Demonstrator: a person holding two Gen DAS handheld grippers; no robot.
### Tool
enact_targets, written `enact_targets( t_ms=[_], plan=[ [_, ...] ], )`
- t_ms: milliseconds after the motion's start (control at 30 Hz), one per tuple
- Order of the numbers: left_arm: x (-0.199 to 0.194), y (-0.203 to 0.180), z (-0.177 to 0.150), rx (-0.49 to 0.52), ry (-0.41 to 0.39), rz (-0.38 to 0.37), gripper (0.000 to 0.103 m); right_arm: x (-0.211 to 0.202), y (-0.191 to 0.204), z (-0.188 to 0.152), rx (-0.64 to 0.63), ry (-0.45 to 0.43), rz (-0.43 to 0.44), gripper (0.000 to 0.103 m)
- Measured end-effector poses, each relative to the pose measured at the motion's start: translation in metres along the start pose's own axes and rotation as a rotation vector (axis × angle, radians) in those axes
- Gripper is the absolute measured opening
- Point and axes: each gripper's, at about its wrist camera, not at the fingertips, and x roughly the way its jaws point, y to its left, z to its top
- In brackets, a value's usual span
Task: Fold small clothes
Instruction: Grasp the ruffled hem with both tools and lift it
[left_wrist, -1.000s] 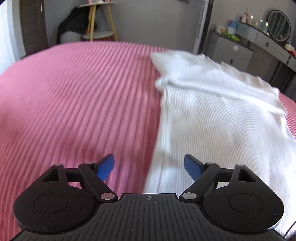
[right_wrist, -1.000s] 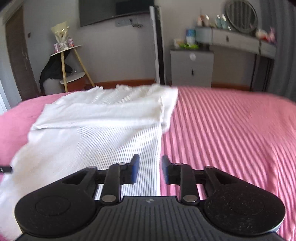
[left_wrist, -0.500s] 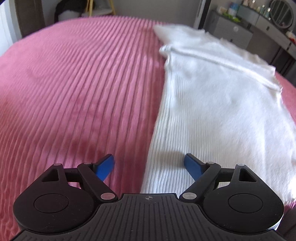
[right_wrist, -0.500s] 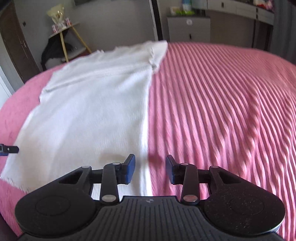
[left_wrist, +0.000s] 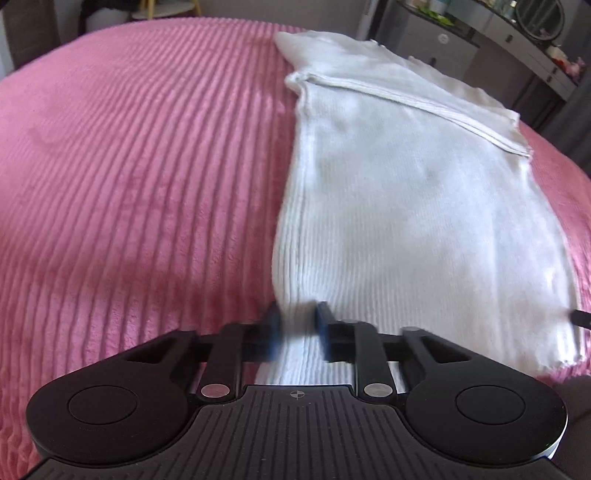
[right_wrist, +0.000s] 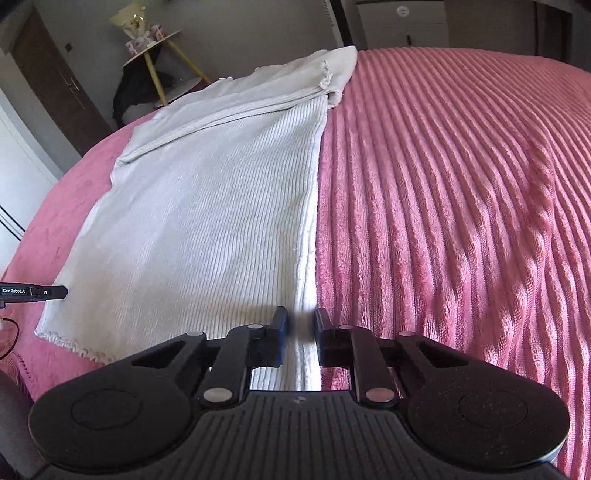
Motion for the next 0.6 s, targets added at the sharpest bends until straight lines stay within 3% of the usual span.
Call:
enact_targets(
  t_ms=[133,367,500,600],
  plan=[
    [-0.001,0.005,0.0,0.023,0.027,-0.037,0.019,0.0,-0.001,-0.003,-0.007,0.021,0.032,0.018],
    [-0.003,0.02,-0.001,-0.035,0.082,-0.149,0.02,0.001,-0.008,0.001,0.046,0.049,0.092,0.021],
    [-0.001,0.025,-0.002,-0.048,0.106,-0.182,0.02,0.005,-0.004,-0.001,0.01,0.075,0.098,0.023],
    [-0.002,0.023,-0.001,-0.024,0.105,-0.193,0.012,0.008,-0.003,0.002,0.007,0.073,0.098,0.019]
  ],
)
